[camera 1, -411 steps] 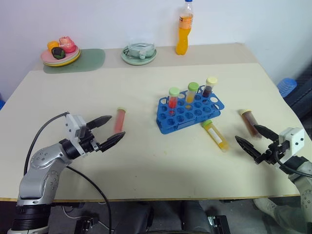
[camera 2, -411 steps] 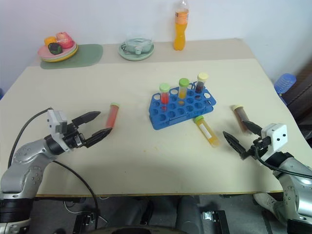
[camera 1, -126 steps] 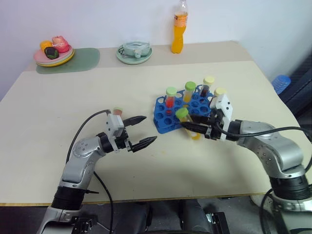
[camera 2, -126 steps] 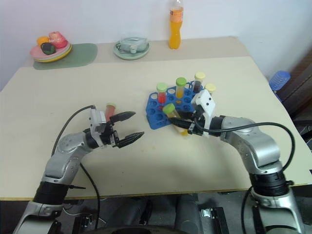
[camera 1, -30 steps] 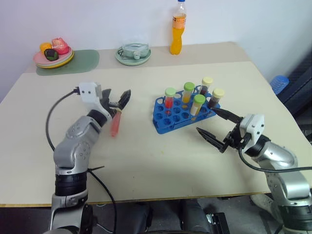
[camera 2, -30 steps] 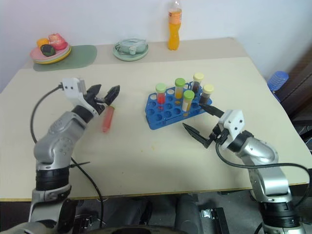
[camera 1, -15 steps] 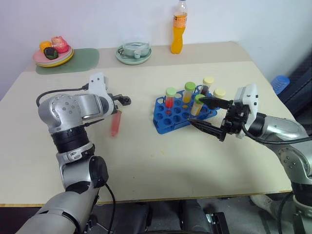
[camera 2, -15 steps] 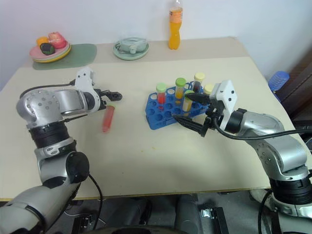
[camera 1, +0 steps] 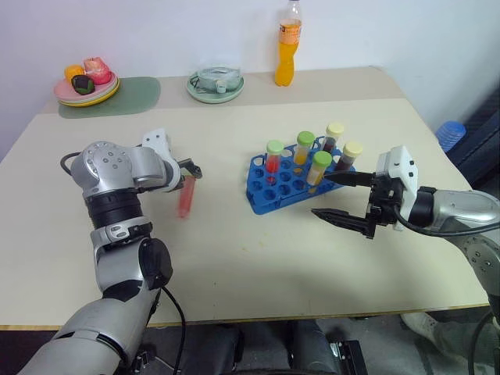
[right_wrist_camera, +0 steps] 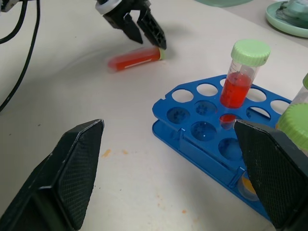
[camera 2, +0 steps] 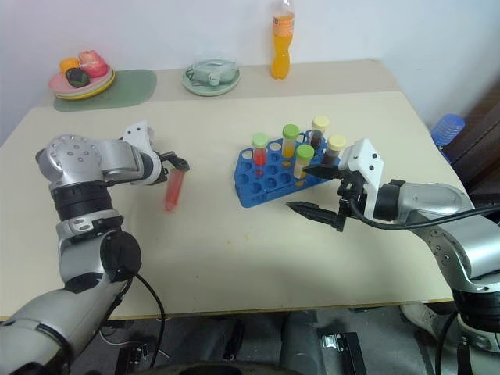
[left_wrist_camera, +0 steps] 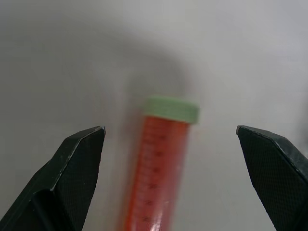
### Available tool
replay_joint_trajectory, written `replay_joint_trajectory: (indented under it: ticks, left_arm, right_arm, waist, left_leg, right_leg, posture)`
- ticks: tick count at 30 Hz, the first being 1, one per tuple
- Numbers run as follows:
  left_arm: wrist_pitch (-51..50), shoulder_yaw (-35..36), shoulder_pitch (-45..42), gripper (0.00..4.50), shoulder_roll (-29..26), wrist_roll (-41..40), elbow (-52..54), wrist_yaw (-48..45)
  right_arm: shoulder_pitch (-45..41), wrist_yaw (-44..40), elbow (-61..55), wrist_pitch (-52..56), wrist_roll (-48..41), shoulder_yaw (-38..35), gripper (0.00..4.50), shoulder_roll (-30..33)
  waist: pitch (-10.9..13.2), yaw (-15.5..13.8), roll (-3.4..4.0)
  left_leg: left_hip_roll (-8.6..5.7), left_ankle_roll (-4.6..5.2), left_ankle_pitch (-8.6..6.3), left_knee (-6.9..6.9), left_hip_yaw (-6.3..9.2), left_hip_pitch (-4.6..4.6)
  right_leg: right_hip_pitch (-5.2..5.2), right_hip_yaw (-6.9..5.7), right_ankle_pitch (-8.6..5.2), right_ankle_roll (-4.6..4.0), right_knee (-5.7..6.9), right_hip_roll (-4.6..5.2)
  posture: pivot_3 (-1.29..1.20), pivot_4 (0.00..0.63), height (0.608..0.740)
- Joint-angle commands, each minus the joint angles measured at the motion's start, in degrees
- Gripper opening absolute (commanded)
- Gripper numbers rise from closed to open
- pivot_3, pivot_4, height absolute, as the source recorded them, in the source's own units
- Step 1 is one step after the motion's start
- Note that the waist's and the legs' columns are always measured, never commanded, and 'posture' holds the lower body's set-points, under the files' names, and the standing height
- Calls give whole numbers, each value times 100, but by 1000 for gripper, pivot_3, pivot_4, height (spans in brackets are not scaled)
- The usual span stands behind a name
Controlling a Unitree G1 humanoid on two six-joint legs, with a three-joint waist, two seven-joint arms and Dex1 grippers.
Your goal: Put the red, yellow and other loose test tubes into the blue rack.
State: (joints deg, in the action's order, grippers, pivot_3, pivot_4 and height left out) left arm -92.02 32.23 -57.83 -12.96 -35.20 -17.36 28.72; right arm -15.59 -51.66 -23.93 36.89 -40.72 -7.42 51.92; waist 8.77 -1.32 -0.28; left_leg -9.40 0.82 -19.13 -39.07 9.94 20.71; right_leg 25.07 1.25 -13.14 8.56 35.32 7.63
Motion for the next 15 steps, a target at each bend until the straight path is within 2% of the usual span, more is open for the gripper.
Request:
replay_joint_trajectory:
  ticks: [1, 6, 11, 13, 15]
  left_arm:
    - [-48, 305, -289, 4500, 101, -104, -189, 459]
    - [-48, 927, -617, 4500, 448, -36, -544, 1156]
    - [-48, 954, -685, 4500, 430, 157, -717, 1436]
    - [-48, 890, -695, 3966, 419, 185, -761, 1429]
    - [-48, 863, -703, 3160, 424, 229, -784, 1425]
  right_arm:
    - [-49, 63, -231, 17, -45, -187, 4410, -21]
    - [-47, 145, -288, 69, -70, -203, 4410, -20]
    - [-37, 236, -385, 173, -157, -244, 4410, -38]
    - [-20, 257, -406, 192, -177, -254, 4500, -41]
    - [-3, 287, -434, 219, -201, -258, 4500, -52]
  waist:
    - [0, -63, -1]
    - [3, -113, -5]
    - [10, -101, -17]
    - [10, -99, -17]
    - [10, -101, -17]
  left_leg:
    - [0, 0, 0, 0, 0, 0]
    - [0, 0, 0, -3, -4, 4]
    - [0, -1, 0, -5, -5, 6]
    - [0, -1, 0, -4, -6, 7]
    - [0, -1, 0, -4, -7, 8]
  right_leg:
    - [1, 0, 0, 0, 0, 0]
    - [4, 1, 1, 1, 2, 0]
    - [9, 1, 2, 3, 5, 1]
    - [13, 2, 2, 3, 9, 1]
    - [14, 3, 2, 3, 11, 1]
  posture:
    - [0, 150, 740]
    - [0, 150, 740]
    - [0, 150, 740]
    - [0, 150, 740]
    - [0, 150, 740]
